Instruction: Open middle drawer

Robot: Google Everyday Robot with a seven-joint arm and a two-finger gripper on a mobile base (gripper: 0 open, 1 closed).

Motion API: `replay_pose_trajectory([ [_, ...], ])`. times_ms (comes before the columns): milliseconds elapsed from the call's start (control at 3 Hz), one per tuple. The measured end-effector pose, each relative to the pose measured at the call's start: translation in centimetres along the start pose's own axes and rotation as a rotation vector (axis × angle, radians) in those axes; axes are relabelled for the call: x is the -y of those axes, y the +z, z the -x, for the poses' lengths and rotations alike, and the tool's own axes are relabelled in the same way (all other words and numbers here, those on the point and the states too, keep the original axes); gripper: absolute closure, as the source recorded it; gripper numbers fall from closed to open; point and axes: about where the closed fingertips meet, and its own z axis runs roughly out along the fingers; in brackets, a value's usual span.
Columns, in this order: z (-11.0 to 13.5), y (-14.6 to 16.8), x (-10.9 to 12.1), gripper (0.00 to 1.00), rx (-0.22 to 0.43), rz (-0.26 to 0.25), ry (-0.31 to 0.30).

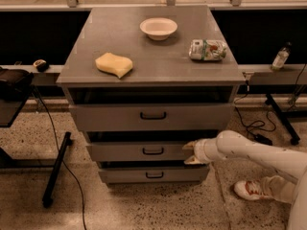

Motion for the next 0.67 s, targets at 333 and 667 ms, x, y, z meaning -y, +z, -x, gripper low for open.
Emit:
replay_pose_trajectory([
  [333,-0.38,-0.74,0.49,0.42,-0.019,-0.019,-0.015],
  [667,-0.59,-1.02,0.64,0.44,-0.026,-0.024,-0.02],
])
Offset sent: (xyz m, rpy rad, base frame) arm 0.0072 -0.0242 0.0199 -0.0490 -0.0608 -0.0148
